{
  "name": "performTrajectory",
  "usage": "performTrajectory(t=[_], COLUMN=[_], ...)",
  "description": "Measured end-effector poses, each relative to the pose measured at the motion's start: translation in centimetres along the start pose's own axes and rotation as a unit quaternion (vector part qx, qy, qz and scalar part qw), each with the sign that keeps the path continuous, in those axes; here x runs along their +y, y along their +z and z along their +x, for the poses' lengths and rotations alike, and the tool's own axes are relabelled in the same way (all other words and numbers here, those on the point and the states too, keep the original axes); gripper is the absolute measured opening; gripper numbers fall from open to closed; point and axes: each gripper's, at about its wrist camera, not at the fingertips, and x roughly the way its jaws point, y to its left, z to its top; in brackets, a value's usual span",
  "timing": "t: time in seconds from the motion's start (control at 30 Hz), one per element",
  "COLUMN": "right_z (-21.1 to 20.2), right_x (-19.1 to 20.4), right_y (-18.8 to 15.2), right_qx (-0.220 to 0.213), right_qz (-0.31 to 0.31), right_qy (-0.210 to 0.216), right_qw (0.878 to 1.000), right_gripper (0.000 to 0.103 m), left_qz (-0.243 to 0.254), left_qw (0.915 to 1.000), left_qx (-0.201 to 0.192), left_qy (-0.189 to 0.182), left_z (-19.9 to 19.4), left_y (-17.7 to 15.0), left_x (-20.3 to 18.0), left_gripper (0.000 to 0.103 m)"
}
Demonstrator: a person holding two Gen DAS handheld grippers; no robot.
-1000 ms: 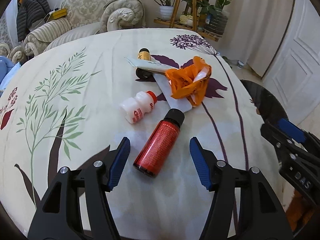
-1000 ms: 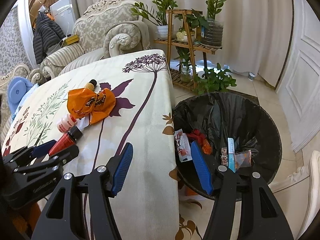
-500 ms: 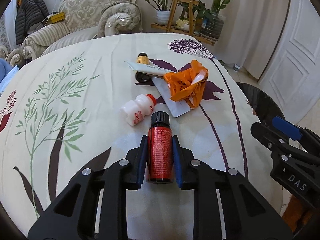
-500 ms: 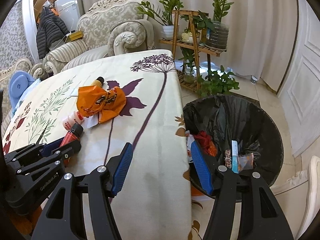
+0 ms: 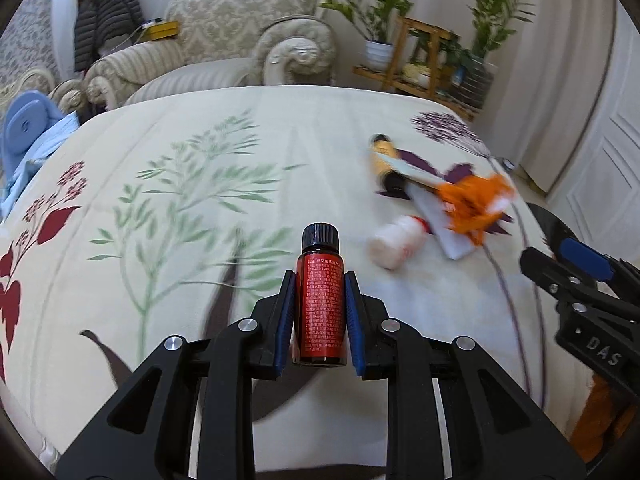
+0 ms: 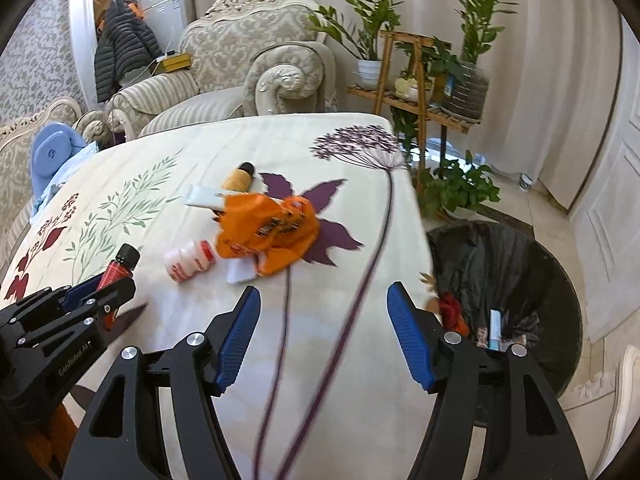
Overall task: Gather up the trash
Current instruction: 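Grasp the red bottle with the left gripper while the right grasps the orange bag, then carry the bottle and orange bag over the bin and open both grippers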
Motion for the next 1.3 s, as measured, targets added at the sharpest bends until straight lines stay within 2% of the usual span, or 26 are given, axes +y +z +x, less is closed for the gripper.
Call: performTrajectory(t=[0.17, 0.4, 0.53, 0.6, 0.73, 0.8, 1.1, 1.3], right_z=[1.1, 3.5, 4.3, 4.5, 4.6, 4.6, 2.7, 1.0], right_x=[2.1, 3.7, 3.7, 3.7, 3.8, 3.8, 3.0, 1.4], right_y=[1.4, 2.8, 3.0, 2.9, 2.6, 2.4, 1.8, 0.6], right_qx=[-0.002, 0.009, 0.021, 0.024, 0.032, 0.032, 0.010, 0.003], right_qz=[-0.016, -0.028, -0.029, -0.031, -0.035, -0.035, -0.030, -0.017], right_qy=[0.006, -0.016, -0.020, -0.021, -0.017, -0.015, -0.015, -0.020], right_qw=[1.000, 0.999, 0.999, 0.999, 0.999, 0.999, 0.999, 1.000], right_gripper=[0.071, 0.073, 0.073, 0.068, 0.046, 0.040, 0.038, 0.038], left_qz=[-0.016, -0.022, -0.027, -0.029, -0.028, -0.027, -0.028, -0.016], left_qw=[0.9996, 0.9988, 0.9988, 0.9989, 0.9991, 0.9991, 0.9991, 0.9997], left_qx=[-0.007, -0.011, -0.007, -0.005, -0.002, -0.003, -0.008, -0.013], left_qy=[0.020, 0.043, 0.039, 0.036, 0.033, 0.034, 0.031, 0.016], left_z=[0.2, 0.8, 1.3, 1.4, 1.7, 1.7, 1.1, 0.1], left_y=[0.6, 1.4, 1.6, 1.5, 1.2, 1.2, 0.6, -0.2], left_x=[2.5, 4.5, 5.1, 5.2, 5.0, 5.0, 4.1, 1.7], left_gripper=[0.023, 0.023, 0.023, 0.023, 0.023, 0.023, 0.023, 0.023])
